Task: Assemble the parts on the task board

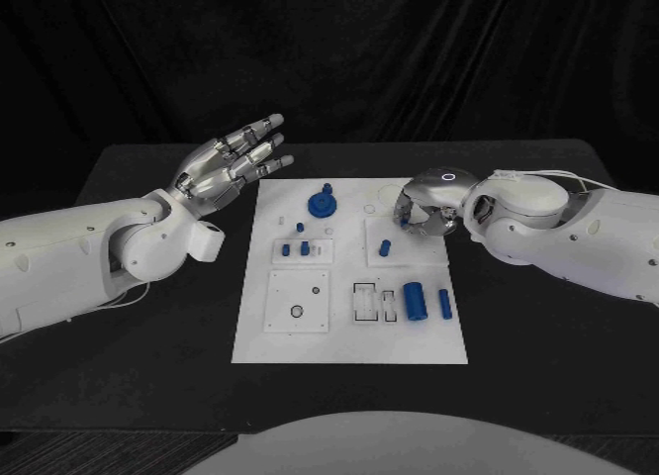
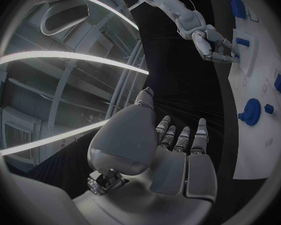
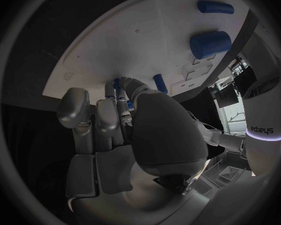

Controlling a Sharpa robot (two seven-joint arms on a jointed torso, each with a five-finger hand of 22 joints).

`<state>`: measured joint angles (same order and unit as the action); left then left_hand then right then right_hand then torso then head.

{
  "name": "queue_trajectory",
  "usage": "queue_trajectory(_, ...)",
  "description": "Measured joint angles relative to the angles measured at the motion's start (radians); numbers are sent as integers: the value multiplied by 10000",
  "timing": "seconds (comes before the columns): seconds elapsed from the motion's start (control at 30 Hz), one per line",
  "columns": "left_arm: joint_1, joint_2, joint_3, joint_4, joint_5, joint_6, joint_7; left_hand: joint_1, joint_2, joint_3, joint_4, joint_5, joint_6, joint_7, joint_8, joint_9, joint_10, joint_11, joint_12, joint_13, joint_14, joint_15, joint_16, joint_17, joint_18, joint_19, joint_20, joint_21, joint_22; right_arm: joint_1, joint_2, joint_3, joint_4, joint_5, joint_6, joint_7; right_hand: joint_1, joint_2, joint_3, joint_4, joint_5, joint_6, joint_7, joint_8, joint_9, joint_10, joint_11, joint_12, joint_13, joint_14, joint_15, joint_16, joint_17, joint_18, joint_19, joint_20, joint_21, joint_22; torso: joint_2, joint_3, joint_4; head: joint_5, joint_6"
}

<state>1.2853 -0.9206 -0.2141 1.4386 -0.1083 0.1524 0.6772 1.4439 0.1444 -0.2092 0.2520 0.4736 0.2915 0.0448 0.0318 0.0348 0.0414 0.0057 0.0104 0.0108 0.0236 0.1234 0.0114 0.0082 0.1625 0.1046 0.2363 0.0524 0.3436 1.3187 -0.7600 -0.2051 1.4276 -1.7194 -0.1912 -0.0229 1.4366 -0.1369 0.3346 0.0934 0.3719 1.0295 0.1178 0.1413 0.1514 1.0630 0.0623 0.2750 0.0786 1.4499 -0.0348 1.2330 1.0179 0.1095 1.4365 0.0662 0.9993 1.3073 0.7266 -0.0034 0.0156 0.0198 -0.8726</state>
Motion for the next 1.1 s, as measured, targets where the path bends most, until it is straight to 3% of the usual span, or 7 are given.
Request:
queue_trajectory(0.47,-7,4,0,-17,1,6,2,81,81,32,-119,264,233,90,47,22,34,34,0,8,37,36,38,7,-2,106,35,0,35,-64,-85,-27,20,-2,-392,162,57,57,204,-205,59,426,-2,244,271,505,-33,-6,-15,28,28,67,65,-1,37,38,141,7,-5,0,4,12,0)
queue_trajectory(0.73,-11,-13,0,-13,3,8,2,167,87,57,-222,379,316,112,47,36,70,69,41,18,37,36,38,17,0,178,107,39,100,-52,-349,-27,338,-3,-758,220,56,56,217,-219,58,498,-2,273,333,605,-39,-13,-21,27,28,67,76,1,37,38,141,6,-4,0,-3,12,0)
queue_trajectory(1.1,-13,-31,-1,-10,4,5,4,246,166,69,-289,502,465,178,85,48,135,134,41,25,37,36,38,16,-1,248,108,77,130,456,-773,-31,1089,-3,-1263,216,55,55,245,-246,57,497,-2,272,350,604,-39,-13,-20,54,55,67,100,0,37,37,183,5,-9,-4,-9,81,0)
